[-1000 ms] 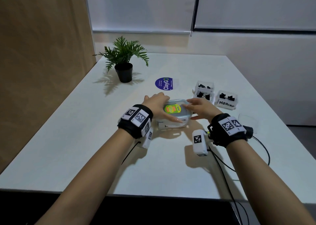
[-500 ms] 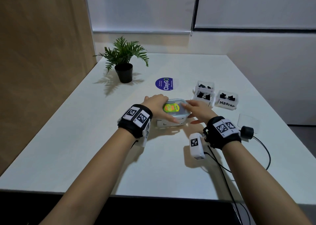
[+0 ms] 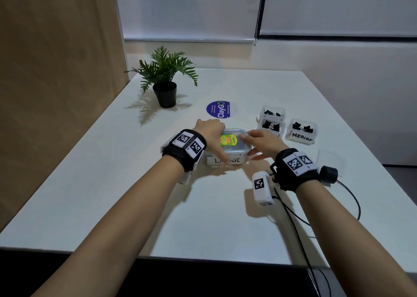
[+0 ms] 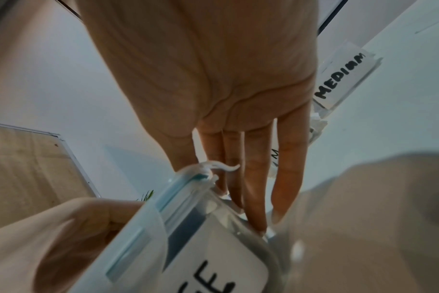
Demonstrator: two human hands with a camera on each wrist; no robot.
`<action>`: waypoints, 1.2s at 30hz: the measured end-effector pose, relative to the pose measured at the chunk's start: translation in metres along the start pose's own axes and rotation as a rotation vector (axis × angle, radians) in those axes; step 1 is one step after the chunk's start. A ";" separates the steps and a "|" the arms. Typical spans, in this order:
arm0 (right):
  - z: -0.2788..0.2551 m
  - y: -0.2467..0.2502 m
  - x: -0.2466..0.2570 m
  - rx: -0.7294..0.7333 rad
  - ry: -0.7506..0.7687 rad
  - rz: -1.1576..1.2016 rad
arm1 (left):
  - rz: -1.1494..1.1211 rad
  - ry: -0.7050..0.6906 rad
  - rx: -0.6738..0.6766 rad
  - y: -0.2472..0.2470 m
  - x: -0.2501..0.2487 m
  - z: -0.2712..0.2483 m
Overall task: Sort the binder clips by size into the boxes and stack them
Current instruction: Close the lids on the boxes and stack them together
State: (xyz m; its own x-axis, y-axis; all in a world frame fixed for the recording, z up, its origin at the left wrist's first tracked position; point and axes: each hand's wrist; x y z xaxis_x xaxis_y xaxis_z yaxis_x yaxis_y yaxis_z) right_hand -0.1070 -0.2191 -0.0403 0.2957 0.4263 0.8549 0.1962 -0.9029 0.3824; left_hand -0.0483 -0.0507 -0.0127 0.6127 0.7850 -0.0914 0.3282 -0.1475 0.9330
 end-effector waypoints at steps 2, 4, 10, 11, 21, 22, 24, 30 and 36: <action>-0.001 0.002 0.002 0.016 -0.002 -0.038 | -0.009 0.002 0.002 0.000 0.001 0.001; -0.001 0.004 0.005 0.020 -0.004 -0.089 | -0.017 -0.001 0.006 -0.001 0.002 0.002; 0.002 0.005 -0.001 -0.028 0.119 -0.277 | -0.065 -0.019 -0.050 -0.009 0.011 0.002; 0.000 0.007 -0.001 0.006 0.145 -0.310 | -0.085 -0.019 -0.056 -0.010 0.012 0.002; 0.017 0.008 0.038 0.216 0.072 -1.013 | -0.059 0.021 0.001 -0.005 0.012 0.007; 0.021 0.006 0.040 0.214 0.053 -1.053 | -0.052 0.030 0.010 -0.004 0.012 0.009; 0.026 0.003 0.044 0.192 0.052 -1.114 | -0.052 0.043 0.018 -0.002 0.013 0.011; 0.029 0.002 0.038 0.155 0.077 -1.089 | -0.094 0.015 -0.006 -0.007 0.015 0.009; 0.026 0.002 0.034 0.195 0.107 -1.000 | -0.154 0.008 0.013 -0.006 0.015 0.007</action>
State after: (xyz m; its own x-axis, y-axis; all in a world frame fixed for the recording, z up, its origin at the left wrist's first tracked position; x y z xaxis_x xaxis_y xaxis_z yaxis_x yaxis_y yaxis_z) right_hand -0.0723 -0.2052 -0.0192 -0.1694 0.9636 0.2066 0.4585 -0.1085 0.8820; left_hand -0.0361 -0.0418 -0.0221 0.5484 0.8038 -0.2305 0.4276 -0.0326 0.9034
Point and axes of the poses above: each hand's wrist, its own z-axis towards the middle knuckle, its own y-axis out of the back of the hand, x = y × z, and after that the axes turned 14 degrees about x, right-handed
